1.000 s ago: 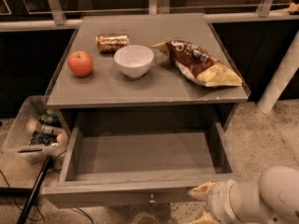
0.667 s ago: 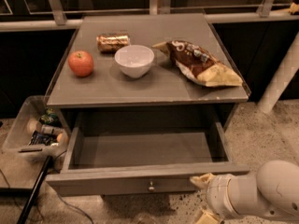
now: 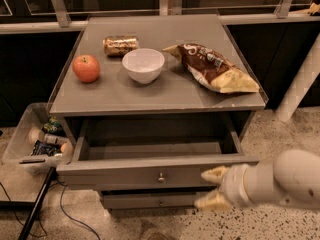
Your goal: Close top drawer
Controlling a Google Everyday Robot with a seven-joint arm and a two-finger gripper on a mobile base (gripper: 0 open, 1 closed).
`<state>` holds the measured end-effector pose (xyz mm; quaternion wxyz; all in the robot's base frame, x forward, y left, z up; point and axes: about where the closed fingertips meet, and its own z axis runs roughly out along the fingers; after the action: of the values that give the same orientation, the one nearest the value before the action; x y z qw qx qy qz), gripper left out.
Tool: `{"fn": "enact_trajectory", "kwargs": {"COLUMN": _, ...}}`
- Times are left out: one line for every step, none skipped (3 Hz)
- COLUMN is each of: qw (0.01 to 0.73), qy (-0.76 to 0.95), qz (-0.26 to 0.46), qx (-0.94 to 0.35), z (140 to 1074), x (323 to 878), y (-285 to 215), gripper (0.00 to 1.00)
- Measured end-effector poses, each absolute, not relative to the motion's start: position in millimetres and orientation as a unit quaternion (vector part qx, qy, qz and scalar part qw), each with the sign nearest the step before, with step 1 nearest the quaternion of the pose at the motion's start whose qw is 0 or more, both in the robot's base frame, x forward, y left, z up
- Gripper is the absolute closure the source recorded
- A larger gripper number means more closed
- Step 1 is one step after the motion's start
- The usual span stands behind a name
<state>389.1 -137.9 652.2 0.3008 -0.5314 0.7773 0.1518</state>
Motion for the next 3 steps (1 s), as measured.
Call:
{"fn": "enact_trajectory", "kwargs": {"qw": 0.334, "qy": 0.763, "qz": 0.14, "qx": -0.535, "z": 664, "x": 467, "y": -147, "gripper": 0.65}}
{"fn": "enact_trajectory", "kwargs": {"qw": 0.341, "qy": 0.762, "qz": 0.137, "qx": -0.534, "z": 666, "x": 485, "y": -150, "gripper": 0.87}}
{"fn": "enact_trajectory", "kwargs": {"qw": 0.341, "qy": 0.762, "qz": 0.137, "qx": -0.534, "z": 666, "x": 485, "y": -150, "gripper": 0.86}}
